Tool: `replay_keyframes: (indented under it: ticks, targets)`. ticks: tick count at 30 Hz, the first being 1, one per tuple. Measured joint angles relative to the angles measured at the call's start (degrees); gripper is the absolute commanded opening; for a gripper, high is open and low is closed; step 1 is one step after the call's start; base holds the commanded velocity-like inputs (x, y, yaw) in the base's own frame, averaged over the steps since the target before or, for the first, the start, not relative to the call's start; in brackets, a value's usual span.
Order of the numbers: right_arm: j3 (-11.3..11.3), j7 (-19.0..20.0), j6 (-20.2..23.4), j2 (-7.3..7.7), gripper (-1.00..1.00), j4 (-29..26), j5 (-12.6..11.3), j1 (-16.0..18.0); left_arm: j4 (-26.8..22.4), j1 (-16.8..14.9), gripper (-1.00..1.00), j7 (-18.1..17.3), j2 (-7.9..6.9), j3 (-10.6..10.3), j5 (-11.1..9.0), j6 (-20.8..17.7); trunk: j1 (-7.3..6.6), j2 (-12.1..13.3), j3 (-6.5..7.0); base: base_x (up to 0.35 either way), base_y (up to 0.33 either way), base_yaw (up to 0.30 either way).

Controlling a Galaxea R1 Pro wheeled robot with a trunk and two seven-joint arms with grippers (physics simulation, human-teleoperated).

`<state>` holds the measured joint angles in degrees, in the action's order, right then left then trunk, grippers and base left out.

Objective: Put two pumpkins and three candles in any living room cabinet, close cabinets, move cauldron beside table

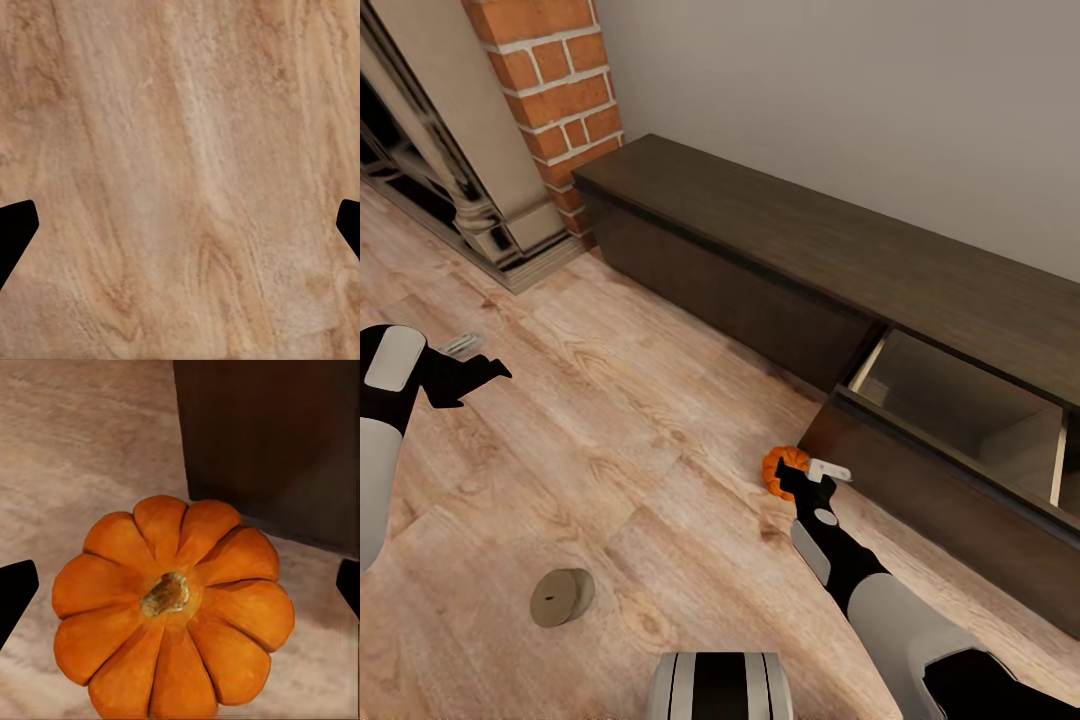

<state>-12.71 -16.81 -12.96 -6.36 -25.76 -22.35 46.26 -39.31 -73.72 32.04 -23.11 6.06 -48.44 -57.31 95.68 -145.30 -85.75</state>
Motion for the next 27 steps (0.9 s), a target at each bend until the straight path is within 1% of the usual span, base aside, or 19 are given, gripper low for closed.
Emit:
replay_keyframes:
  ticks: [2,4,7,12,22,23,24,25,27]
  targets:
    - [0.0,0.0,0.0,0.8,1.0,0.0,-2.3,0.0,0.0,0.0,1.0,0.0,0.0,0.0,0.0,0.0,0.0,0.0,0.0,0.0,0.0,0.0]
    - [0.0,0.0,0.0,1.22,1.0,0.0,-3.7,0.0,0.0,0.0,1.0,0.0,-0.04,0.0,0.0,-0.1,0.0,0.0,0.0,0.0,0.0,0.0]
    - [0.0,0.1,0.0,1.55,1.0,0.0,-4.8,0.0,0.0,0.0,1.0,0.0,-0.1,0.0,0.0,-0.1,0.0,0.0,0.0,0.0,0.0,0.0]
    - [-0.1,0.1,0.0,1.65,1.0,-0.1,-5.3,0.0,0.1,0.0,1.0,0.0,-0.16,0.0,-0.1,-0.1,0.0,0.0,0.0,0.0,0.0,0.0]
    - [-0.2,0.1,-0.3,1.61,1.0,-0.1,-5.3,0.0,0.3,0.0,1.0,0.0,-0.15,0.0,-0.2,0.0,0.0,0.0,0.0,0.0,0.0,0.0]
    - [0.0,0.4,0.0,1.76,1.0,-0.2,-5.7,0.0,0.3,0.0,1.0,0.0,-0.48,0.1,-0.3,-0.2,0.0,0.0,0.0,0.0,0.0,0.0]
    - [-0.2,0.7,0.3,1.43,1.0,0.0,-6.0,0.3,0.4,0.0,1.0,0.2,-0.68,0.1,0.0,0.0,0.0,0.0,0.0,0.0,0.0,0.0]
    - [-0.3,1.1,0.4,1.11,1.0,0.0,-6.3,0.4,0.5,0.1,1.0,0.2,-0.38,0.1,-0.1,0.1,0.0,0.0,0.0,0.0,0.0,0.0]
    - [-0.3,1.7,0.4,0.46,1.0,0.0,-6.3,0.4,0.5,0.1,1.0,0.2,-0.37,0.1,0.0,0.1,0.0,0.0,0.0,0.0,0.0,0.0]
